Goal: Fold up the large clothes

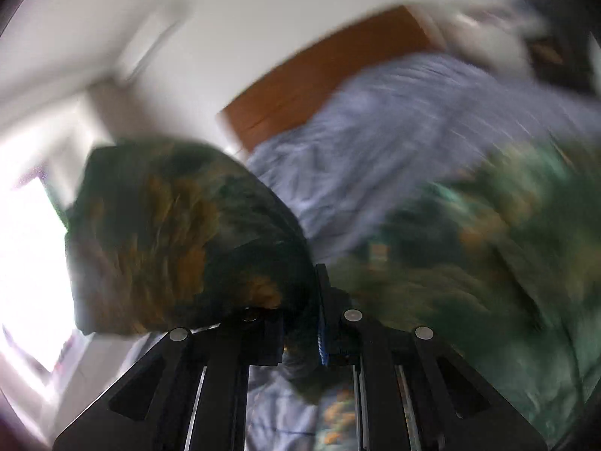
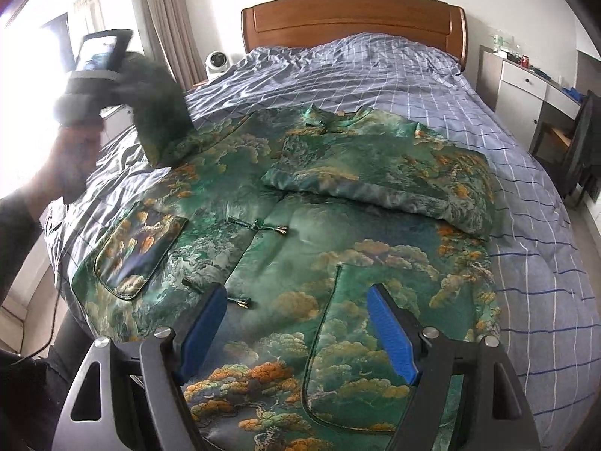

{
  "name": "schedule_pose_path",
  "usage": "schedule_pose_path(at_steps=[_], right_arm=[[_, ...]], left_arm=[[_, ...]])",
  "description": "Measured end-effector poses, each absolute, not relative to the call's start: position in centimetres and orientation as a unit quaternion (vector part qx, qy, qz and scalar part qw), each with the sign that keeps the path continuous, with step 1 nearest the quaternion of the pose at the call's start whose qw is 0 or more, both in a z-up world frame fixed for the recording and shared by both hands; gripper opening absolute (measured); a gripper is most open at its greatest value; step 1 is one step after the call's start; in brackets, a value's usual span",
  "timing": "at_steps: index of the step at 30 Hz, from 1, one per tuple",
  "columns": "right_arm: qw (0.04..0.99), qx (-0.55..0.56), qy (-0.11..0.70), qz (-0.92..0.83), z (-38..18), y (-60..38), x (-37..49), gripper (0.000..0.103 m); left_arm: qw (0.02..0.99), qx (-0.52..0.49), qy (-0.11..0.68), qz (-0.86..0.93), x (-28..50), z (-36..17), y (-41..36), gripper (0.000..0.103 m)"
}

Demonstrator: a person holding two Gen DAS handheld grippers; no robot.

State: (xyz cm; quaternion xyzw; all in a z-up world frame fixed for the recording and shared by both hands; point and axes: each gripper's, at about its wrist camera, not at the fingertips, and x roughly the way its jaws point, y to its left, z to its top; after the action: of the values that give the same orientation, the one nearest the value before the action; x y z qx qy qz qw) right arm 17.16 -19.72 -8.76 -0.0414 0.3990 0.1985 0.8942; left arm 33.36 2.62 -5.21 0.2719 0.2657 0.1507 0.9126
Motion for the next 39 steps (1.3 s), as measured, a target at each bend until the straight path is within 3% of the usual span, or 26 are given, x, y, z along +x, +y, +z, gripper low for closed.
schedule_pose_path(at_steps=[3,8,11,17,22,30,32,33,34,39], right_arm=[[0.896,-0.038,0.399,0.192,-8.8,-20.5,16.8,0.079],[0.897,-0.033,0.403,0.176,-9.0,-22.0,16.4,0.079],[0.898,-0.03,0.405,0.17,-8.9,-22.8,16.6,0.079],[0.896,-0.004,0.398,0.197,-6.6,-23.0,20.5,0.079],[0.86,0.121,0.434,0.238,-6.8,-22.8,30.2,0.079],[0.787,0.212,0.525,0.246,-13.4,-17.4,41.2,0.078],[0.779,0.217,0.543,0.226,-15.2,-16.4,42.3,0.059],[0.777,0.216,0.548,0.223,-15.6,-16.0,42.5,0.021],[0.776,0.209,0.554,0.216,-15.7,-15.5,42.8,0.017],[0.838,0.124,0.488,0.212,-10.7,-14.2,44.3,0.016]], left_arm=[[0.888,0.343,0.29,0.094,33.6,-9.3,-2.8,0.016],[0.871,0.32,0.372,0.023,32.4,-13.9,-6.0,0.075],[0.883,0.279,0.378,0.0,30.3,-13.7,-5.0,0.083],[0.906,0.101,0.41,-0.03,25.8,-11.5,1.0,0.086],[0.914,0.003,0.406,0.015,23.0,-10.4,5.9,0.087],[0.913,-0.038,0.406,0.03,21.7,-11.4,8.1,0.087],[0.911,-0.041,0.409,0.033,21.0,-11.7,8.6,0.087],[0.911,-0.043,0.41,0.034,20.8,-11.8,8.9,0.087],[0.91,-0.049,0.411,0.035,20.6,-11.9,9.1,0.087],[0.907,-0.068,0.414,0.032,20.8,-12.1,9.9,0.087]])
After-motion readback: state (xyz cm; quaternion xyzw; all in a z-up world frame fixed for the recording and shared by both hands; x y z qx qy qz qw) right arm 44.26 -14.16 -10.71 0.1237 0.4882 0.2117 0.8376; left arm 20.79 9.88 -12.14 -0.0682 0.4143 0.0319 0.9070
